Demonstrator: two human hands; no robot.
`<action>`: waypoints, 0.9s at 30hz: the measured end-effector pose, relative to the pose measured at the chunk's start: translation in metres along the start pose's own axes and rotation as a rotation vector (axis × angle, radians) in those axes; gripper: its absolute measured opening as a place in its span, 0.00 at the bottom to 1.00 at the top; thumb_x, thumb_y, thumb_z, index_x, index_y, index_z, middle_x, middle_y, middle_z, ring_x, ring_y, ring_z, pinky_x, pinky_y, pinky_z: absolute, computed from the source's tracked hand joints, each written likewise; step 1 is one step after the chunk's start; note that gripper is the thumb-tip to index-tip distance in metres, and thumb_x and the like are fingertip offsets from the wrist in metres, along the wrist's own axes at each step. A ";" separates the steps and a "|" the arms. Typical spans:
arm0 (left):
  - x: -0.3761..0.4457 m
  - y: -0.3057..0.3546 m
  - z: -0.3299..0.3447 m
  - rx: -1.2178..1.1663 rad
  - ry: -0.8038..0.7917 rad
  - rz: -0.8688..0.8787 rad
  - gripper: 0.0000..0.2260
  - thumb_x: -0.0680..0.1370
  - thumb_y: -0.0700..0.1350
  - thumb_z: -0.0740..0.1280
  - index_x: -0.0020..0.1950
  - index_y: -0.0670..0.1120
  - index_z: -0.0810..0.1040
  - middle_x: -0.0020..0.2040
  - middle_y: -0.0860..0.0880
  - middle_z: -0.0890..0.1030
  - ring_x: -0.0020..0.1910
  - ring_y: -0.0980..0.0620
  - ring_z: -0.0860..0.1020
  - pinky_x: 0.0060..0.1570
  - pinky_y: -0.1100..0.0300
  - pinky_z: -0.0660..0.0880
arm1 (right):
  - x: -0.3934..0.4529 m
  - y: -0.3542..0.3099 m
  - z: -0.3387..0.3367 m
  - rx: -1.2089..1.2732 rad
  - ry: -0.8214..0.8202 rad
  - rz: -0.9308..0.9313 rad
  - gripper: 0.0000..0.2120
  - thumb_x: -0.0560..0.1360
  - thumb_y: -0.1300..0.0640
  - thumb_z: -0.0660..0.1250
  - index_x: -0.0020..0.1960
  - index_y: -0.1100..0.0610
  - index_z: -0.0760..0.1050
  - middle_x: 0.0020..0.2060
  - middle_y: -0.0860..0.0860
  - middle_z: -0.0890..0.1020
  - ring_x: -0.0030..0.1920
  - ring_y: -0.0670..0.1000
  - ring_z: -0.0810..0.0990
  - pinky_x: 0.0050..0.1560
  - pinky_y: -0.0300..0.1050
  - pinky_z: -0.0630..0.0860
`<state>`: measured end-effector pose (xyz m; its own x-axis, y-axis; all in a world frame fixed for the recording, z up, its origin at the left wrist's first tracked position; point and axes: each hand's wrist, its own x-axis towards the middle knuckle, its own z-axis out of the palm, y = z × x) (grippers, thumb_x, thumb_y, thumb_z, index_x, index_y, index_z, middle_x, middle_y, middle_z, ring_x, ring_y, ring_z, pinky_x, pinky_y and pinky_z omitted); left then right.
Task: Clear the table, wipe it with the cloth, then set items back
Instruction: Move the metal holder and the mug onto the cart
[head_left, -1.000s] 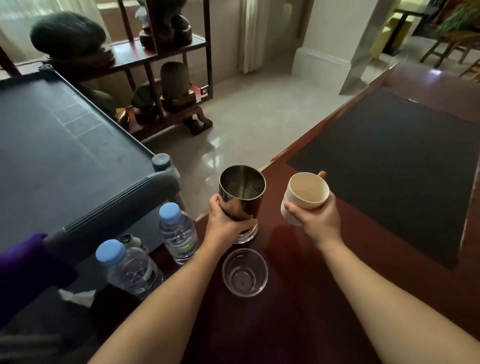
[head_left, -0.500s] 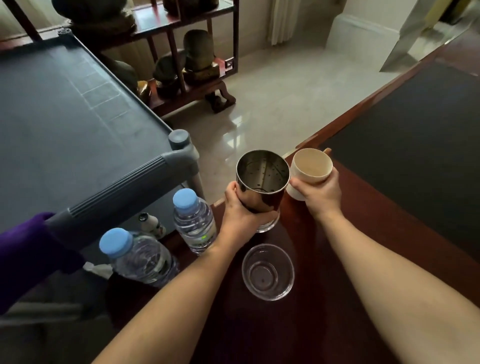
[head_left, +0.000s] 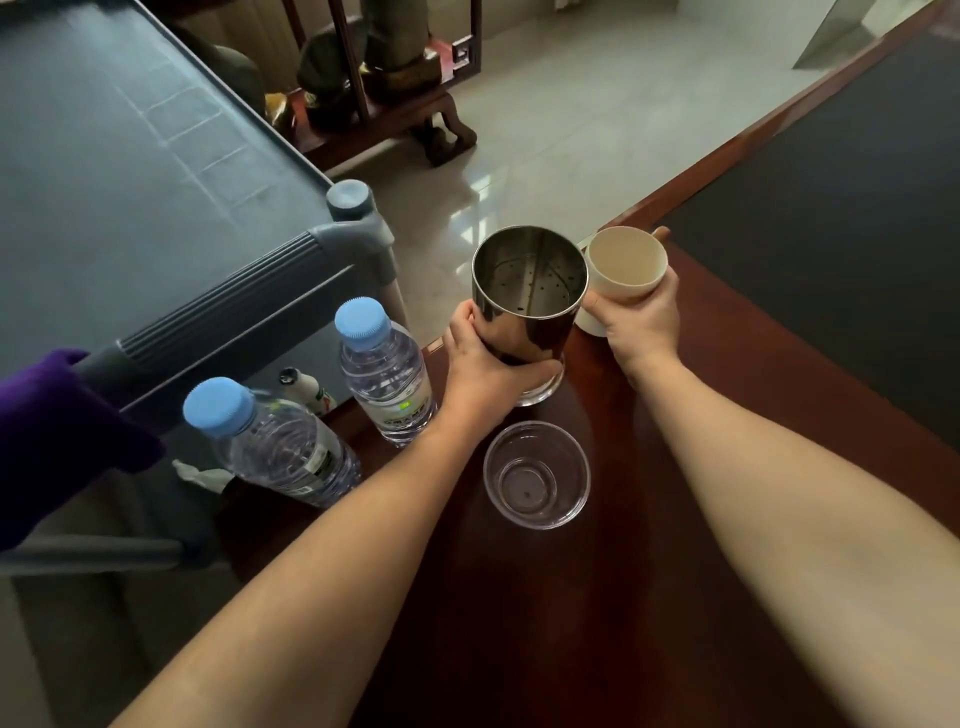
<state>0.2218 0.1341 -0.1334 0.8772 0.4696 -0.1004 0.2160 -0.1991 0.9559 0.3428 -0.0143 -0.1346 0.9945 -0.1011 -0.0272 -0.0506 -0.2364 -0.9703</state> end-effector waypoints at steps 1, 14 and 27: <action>0.000 0.000 0.000 -0.003 0.005 -0.005 0.48 0.55 0.55 0.81 0.69 0.56 0.58 0.66 0.51 0.63 0.68 0.54 0.64 0.68 0.58 0.65 | 0.000 0.001 0.000 0.005 -0.003 0.003 0.46 0.52 0.40 0.81 0.66 0.47 0.67 0.54 0.39 0.78 0.55 0.42 0.78 0.59 0.44 0.76; -0.021 0.028 -0.009 -0.044 0.002 -0.009 0.61 0.52 0.59 0.81 0.78 0.56 0.51 0.75 0.49 0.62 0.73 0.51 0.63 0.73 0.50 0.64 | -0.024 -0.013 -0.051 -0.258 -0.074 0.096 0.52 0.63 0.47 0.76 0.79 0.52 0.52 0.77 0.51 0.59 0.75 0.52 0.61 0.72 0.55 0.63; -0.077 0.132 -0.063 0.690 0.067 0.372 0.26 0.80 0.59 0.61 0.72 0.43 0.69 0.71 0.44 0.70 0.71 0.46 0.66 0.67 0.50 0.66 | -0.093 -0.114 -0.092 -0.729 -0.053 -0.147 0.31 0.75 0.39 0.63 0.73 0.54 0.67 0.74 0.53 0.66 0.72 0.57 0.65 0.68 0.54 0.66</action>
<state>0.1555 0.1257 0.0174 0.9213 0.3136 0.2299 0.1500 -0.8322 0.5339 0.2477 -0.0670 0.0007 0.9979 0.0232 0.0608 0.0534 -0.8269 -0.5599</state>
